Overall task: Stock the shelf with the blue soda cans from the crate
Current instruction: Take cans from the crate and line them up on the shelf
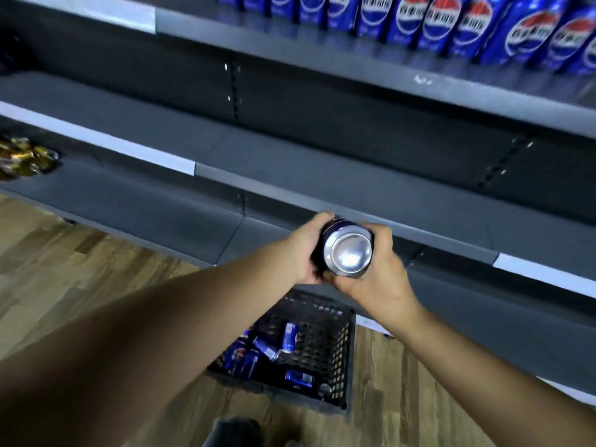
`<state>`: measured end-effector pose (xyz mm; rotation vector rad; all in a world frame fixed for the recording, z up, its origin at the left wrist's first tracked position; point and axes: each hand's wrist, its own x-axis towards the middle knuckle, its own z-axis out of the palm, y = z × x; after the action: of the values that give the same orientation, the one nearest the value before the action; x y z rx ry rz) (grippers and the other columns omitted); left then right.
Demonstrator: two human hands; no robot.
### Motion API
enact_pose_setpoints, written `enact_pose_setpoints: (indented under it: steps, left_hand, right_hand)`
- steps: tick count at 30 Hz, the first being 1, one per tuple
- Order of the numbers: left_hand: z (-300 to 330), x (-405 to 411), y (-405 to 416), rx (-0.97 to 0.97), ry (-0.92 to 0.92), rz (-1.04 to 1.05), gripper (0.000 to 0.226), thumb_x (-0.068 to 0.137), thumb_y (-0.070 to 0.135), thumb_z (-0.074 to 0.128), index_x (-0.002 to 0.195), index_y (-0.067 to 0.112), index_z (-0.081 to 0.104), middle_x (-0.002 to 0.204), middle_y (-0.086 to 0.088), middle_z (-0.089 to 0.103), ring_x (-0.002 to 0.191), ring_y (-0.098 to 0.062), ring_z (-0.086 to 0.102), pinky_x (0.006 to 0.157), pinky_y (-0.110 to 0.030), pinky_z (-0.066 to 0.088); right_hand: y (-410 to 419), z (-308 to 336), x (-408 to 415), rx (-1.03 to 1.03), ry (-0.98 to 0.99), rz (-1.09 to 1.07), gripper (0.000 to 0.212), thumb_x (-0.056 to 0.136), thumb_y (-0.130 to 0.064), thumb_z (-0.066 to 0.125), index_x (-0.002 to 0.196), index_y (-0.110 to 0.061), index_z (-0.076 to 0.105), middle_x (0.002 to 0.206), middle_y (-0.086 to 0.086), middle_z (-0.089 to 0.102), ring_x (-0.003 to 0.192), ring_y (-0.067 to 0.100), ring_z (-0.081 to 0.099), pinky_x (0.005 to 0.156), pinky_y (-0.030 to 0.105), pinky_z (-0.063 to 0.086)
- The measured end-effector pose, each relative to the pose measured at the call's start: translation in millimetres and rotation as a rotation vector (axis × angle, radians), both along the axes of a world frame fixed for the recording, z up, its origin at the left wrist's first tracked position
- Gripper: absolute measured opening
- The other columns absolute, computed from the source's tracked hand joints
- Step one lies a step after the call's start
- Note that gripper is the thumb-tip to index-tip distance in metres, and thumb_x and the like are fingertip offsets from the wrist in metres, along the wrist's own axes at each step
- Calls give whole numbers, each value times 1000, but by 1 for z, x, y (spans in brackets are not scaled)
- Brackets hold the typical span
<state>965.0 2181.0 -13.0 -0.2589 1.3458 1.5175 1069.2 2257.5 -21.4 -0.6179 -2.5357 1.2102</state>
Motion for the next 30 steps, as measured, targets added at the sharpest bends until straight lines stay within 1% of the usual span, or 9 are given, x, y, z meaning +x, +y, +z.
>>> enact_pose_setpoints:
  steps: [4, 7, 11, 14, 17, 21, 24, 28, 30]
  left_hand:
    - [37, -21, -7, 94, 138, 45, 29, 87, 46, 57, 92, 18, 64, 83, -4, 71, 71, -19, 65, 63, -28, 53]
    - [56, -32, -14, 148, 274, 97, 43, 83, 42, 64, 116, 14, 61, 107, -8, 71, 85, -24, 69, 58, -30, 57]
    - [73, -41, -21, 247, 379, 176, 51, 82, 36, 68, 123, 10, 55, 111, -12, 69, 87, -28, 70, 57, -34, 57]
    - [82, -46, -23, 305, 473, 156, 44, 84, 32, 67, 121, 12, 56, 112, -12, 68, 93, -29, 69, 75, -43, 58]
    - [92, -47, -25, 332, 587, 124, 23, 86, 27, 65, 107, 20, 59, 100, -5, 70, 87, -24, 67, 88, -48, 53]
    - [105, -46, -27, 416, 709, 68, 19, 82, 25, 68, 99, 27, 59, 91, 2, 71, 82, -19, 66, 85, -42, 52]
    - [112, -47, -32, 472, 749, 21, 31, 69, 30, 68, 99, 27, 60, 88, 4, 72, 81, -18, 67, 83, -41, 53]
    - [114, -51, -41, 502, 708, -65, 42, 69, 36, 65, 109, 24, 61, 104, -3, 70, 95, -25, 66, 88, -47, 51]
    - [115, -53, -43, 502, 653, -83, 49, 67, 36, 66, 112, 17, 62, 106, -7, 70, 96, -26, 66, 90, -47, 50]
  right_hand:
    - [-7, 35, -14, 51, 58, -14, 85, 67, -16, 82, 134, -23, 32, 102, -11, 54, 85, 13, 54, 61, 5, 37]
    - [-6, 53, -20, 81, 60, 23, 82, 73, -10, 75, 138, -25, 27, 102, -10, 56, 93, 18, 60, 70, 19, 42]
    - [-2, 72, -19, -62, -5, 197, 96, 71, -7, 78, 140, -34, 17, 116, -27, 49, 110, 4, 51, 85, 3, 36]
    - [2, 86, -19, -344, 2, 204, 101, 61, -42, 82, 141, -36, 20, 132, -19, 49, 119, 1, 50, 99, 19, 37]
    - [2, 102, -25, -680, 58, 109, 82, 68, -66, 69, 132, -24, 38, 114, -1, 67, 103, 15, 64, 98, 37, 43]
    - [0, 117, -30, -885, 60, 159, 69, 74, -54, 66, 130, -18, 48, 117, 3, 67, 102, 23, 66, 98, 42, 46]
    - [-1, 121, -32, -984, 85, 169, 71, 55, -31, 86, 117, -10, 57, 103, 8, 70, 88, 21, 68, 91, 37, 52]
    - [-7, 126, -34, -961, 94, 131, 63, 58, -6, 79, 117, 1, 58, 95, 13, 69, 83, 22, 66, 85, 32, 53]
    - [-13, 128, -36, -916, 141, 87, 62, 55, -15, 78, 113, -3, 58, 88, 9, 70, 78, 19, 67, 81, 30, 55]
